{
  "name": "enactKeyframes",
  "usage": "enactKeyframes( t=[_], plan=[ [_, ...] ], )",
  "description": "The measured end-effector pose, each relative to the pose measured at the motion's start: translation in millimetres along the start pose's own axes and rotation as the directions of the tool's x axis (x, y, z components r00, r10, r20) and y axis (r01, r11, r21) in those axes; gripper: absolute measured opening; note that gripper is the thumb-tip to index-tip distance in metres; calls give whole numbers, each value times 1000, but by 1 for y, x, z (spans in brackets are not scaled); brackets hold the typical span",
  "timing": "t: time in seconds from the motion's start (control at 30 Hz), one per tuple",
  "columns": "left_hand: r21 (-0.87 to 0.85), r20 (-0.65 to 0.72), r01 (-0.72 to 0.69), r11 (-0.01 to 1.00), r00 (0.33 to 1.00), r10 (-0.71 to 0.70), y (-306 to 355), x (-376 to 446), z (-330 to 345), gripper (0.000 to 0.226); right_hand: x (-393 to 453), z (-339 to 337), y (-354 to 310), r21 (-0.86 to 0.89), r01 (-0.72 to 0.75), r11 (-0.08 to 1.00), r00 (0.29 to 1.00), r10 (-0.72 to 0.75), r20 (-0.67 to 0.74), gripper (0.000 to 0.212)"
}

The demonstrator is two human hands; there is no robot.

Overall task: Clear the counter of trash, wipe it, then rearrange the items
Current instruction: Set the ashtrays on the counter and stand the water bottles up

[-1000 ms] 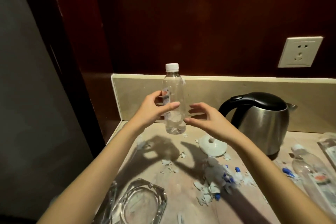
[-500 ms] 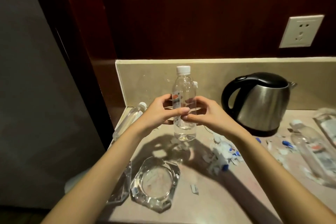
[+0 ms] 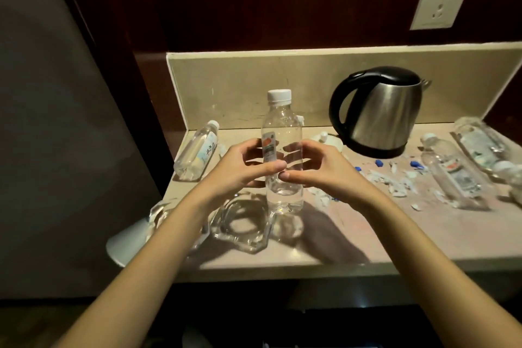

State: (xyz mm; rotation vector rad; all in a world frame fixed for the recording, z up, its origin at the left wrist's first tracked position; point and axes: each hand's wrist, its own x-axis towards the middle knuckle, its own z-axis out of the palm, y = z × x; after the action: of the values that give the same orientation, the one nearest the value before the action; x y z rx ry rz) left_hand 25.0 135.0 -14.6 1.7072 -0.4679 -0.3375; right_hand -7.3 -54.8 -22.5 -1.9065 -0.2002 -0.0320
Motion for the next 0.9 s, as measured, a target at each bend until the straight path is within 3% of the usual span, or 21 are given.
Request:
enactKeyframes(
  t=[0.33,0.53,0.7,0.9],
  plan=[
    [44,-100,20,999,995,-15,-11,-138,24,55,-104,57,-8,5,42,999,991,-42,131,64],
    [-27,-96,108,994,989,-110,-43,-214,37,50,-166,100,14,-40,7,999,983,1,183,71],
    [-46,-103,206,978,972,-210,-92,-247,35,43,-188,141,52,-6,-83,997,966,82,247,63],
    [4,-85,331,944,940,-330,-180,-265,25,54,-196,200,122,-32,-198,980,924,198,326,64]
  ],
)
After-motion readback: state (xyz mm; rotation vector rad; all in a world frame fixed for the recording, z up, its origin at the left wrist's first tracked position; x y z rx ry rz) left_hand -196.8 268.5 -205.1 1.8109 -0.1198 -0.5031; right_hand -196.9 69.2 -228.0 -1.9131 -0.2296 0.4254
